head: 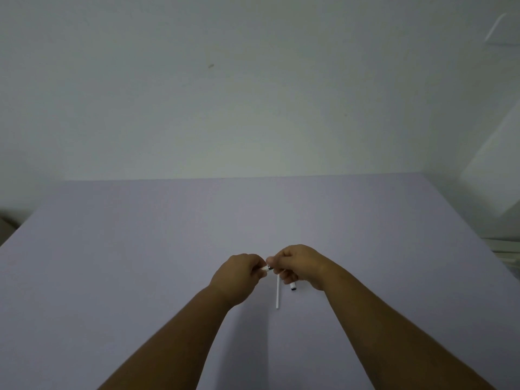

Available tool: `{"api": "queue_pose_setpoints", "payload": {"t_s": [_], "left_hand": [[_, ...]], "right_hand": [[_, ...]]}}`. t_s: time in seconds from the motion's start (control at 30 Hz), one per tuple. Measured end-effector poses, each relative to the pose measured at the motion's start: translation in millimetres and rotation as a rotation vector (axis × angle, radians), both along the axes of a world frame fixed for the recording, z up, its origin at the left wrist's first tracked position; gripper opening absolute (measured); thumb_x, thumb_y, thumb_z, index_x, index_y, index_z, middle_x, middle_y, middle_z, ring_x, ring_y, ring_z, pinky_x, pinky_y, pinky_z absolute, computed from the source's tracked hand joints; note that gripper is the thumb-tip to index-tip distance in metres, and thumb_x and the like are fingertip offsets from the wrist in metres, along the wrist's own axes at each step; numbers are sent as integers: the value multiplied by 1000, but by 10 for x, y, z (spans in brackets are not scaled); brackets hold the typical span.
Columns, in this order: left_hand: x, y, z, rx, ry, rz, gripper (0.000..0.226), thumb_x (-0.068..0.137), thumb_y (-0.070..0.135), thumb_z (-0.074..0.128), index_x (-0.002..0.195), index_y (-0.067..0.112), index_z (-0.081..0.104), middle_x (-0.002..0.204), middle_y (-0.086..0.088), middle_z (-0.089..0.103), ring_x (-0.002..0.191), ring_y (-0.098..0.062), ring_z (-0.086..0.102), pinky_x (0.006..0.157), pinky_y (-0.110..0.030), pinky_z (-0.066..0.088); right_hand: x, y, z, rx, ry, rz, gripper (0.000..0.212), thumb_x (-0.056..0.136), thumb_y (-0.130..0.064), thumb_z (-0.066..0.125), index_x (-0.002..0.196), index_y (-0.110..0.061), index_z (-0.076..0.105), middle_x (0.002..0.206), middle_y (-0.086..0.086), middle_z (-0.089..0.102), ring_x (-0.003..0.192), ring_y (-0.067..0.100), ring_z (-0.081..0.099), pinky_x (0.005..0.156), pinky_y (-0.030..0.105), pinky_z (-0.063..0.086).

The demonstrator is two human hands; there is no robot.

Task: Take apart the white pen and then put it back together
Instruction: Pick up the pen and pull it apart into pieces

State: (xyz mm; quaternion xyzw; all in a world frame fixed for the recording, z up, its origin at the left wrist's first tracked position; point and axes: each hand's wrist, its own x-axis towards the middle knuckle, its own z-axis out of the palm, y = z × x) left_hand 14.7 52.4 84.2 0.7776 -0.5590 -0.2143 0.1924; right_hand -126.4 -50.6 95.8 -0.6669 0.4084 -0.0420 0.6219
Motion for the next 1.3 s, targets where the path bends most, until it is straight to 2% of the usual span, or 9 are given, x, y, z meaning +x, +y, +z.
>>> {"api": "queue_pose_setpoints", "payload": {"t_s": [0.17, 0.3, 0.43, 0.57, 0.73, 0.87, 1.03, 1.2, 1.3], "left_hand": [[4, -19, 7, -1, 7, 1, 18, 92, 26, 53, 99, 18, 68, 86, 1, 67, 72, -12, 55, 64, -22, 41], [19, -24, 12, -12, 1, 3, 18, 92, 27, 54, 97, 17, 67, 79, 4, 61, 71, -13, 54, 58, -19, 37], [10, -53, 23, -11, 14, 13, 18, 92, 26, 53, 99, 17, 68, 80, 5, 61, 69, -11, 54, 57, -19, 38], [16, -58, 39, -9, -4, 14, 19, 92, 27, 53, 97, 15, 67, 80, 1, 63, 70, -13, 54, 61, -21, 40], [6, -43, 55, -10, 14, 23, 18, 92, 27, 53, 98, 17, 67, 80, 3, 62, 70, -13, 54, 58, -20, 38], [1, -36, 71, -11, 12, 15, 18, 92, 28, 53, 94, 15, 66, 77, 3, 60, 69, -14, 53, 57, -21, 37], [14, -11, 78, 4, 99, 47, 18, 92, 28, 54, 100, 16, 65, 80, 3, 61, 69, -12, 53, 58, -19, 39], [-20, 10, 97, -4, 288, 80, 17, 91, 26, 56, 108, 26, 58, 84, 2, 67, 70, -9, 59, 60, -16, 45], [-31, 7, 96, 0, 347, 103, 16, 91, 24, 56, 106, 25, 59, 88, -6, 71, 75, -18, 63, 66, -25, 53]], "right_hand": [[18, -25, -29, -62, -32, -2, 15, 78, -6, 68, 84, -19, 65, 85, 3, 66, 74, 13, 62, 69, 22, 53], [24, -35, -5, -32, 15, -17, 13, 81, -28, 70, 79, -16, 66, 73, 1, 67, 62, 11, 62, 58, 20, 52], [27, -56, -39, -99, -21, -5, 15, 78, -8, 69, 80, -22, 65, 82, 0, 67, 73, 11, 63, 69, 22, 52], [24, -44, -24, -46, 4, -33, 12, 81, -30, 70, 80, -19, 65, 76, 1, 67, 67, 12, 63, 61, 21, 52], [11, -40, -51, -67, -59, -32, 17, 78, -9, 70, 88, -22, 65, 85, 0, 66, 76, 12, 62, 73, 23, 54], [10, -8, -33, 27, -35, -84, 17, 83, -30, 68, 84, -13, 66, 77, 4, 66, 65, 13, 61, 64, 24, 54], [-11, -50, -19, 21, -174, -225, 12, 82, -6, 65, 87, -16, 67, 91, 9, 66, 75, 17, 61, 71, 26, 54], [-30, -62, 28, 101, -235, -272, 8, 83, -9, 66, 87, -15, 69, 79, 4, 64, 72, 16, 61, 65, 24, 54], [1, -86, 36, 155, -323, -406, 7, 85, -9, 64, 82, -13, 68, 79, 5, 66, 71, 16, 61, 65, 25, 54]]}}
